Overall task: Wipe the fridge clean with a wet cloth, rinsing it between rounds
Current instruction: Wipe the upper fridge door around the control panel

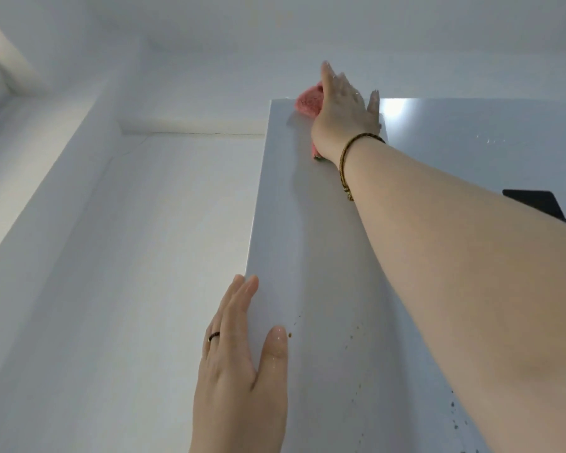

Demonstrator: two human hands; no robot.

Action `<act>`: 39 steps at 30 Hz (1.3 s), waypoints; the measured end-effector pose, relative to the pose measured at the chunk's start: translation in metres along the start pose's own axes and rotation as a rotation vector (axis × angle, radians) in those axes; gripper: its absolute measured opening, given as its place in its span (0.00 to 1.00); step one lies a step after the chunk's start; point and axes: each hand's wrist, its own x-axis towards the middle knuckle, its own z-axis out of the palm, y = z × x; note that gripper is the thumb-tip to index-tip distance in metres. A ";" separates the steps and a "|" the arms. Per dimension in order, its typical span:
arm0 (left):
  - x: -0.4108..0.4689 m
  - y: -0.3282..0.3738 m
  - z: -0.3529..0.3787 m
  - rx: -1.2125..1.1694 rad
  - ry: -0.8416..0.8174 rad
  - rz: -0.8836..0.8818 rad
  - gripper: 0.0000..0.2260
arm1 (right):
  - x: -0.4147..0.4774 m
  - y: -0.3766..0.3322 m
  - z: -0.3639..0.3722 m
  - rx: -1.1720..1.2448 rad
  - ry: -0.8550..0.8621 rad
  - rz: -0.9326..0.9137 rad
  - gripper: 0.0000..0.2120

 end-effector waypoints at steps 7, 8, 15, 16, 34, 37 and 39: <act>0.000 0.000 0.000 -0.009 -0.058 -0.016 0.18 | -0.017 -0.039 0.015 -0.110 -0.157 -0.513 0.21; -0.001 0.000 0.000 0.001 -0.058 -0.014 0.17 | -0.024 -0.042 0.017 -0.134 -0.179 -0.597 0.21; -0.003 0.000 -0.003 -0.013 -0.055 -0.018 0.15 | -0.008 -0.009 0.006 -0.018 0.000 -0.158 0.24; -0.003 0.002 -0.004 -0.027 -0.067 -0.035 0.13 | -0.015 -0.013 0.006 -0.077 -0.031 -0.162 0.23; -0.002 0.002 -0.009 -0.055 -0.078 -0.060 0.16 | -0.118 0.007 0.005 -0.025 -0.150 -0.708 0.24; -0.004 0.004 -0.008 -0.030 -0.097 -0.058 0.16 | -0.119 0.025 -0.005 -0.068 -0.203 -0.759 0.25; -0.005 0.006 -0.008 -0.003 -0.118 -0.046 0.15 | -0.100 0.044 -0.012 -0.062 -0.152 -0.519 0.22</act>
